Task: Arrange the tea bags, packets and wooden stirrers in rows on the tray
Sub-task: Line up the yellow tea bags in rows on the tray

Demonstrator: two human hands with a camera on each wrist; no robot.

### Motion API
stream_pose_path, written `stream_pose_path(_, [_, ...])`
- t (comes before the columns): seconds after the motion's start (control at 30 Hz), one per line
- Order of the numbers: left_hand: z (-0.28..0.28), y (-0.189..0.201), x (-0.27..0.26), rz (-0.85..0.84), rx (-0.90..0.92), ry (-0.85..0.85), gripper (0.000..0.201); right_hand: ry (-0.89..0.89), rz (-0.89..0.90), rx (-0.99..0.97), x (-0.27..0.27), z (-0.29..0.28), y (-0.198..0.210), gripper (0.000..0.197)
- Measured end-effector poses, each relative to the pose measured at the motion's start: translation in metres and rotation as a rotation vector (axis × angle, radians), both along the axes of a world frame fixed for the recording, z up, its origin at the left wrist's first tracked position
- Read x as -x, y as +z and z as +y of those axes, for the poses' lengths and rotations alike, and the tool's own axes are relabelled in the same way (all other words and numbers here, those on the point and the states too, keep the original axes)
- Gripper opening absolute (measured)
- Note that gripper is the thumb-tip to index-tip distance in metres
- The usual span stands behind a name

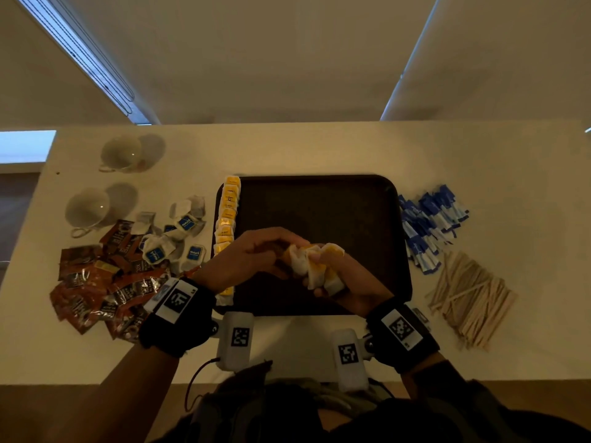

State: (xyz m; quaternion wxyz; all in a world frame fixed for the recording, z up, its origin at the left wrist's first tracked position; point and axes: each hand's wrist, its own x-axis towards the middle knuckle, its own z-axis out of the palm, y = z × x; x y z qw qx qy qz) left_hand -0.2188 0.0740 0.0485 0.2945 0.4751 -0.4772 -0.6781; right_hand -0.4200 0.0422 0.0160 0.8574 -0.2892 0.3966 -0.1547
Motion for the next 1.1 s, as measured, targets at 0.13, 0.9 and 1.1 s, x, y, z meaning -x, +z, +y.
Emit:
stream_pose_path(0.13, [-0.004, -0.002, -0.001, -0.073, 0.015, 0.021, 0.023, -0.037, -0.029, -0.088, 0.003, 0.000, -0.002, 0.029])
stream_pose_path(0.9, [-0.115, -0.052, -0.126, -0.720, 0.248, 0.194, 0.011, -0.293, 0.150, -0.080, -0.010, 0.013, -0.010, 0.037])
stream_pose_path(1.1, [-0.163, -0.076, -0.125, -0.682, 0.057, -0.114, 0.014, -0.394, 0.209, -0.038, -0.017, 0.033, -0.021, 0.041])
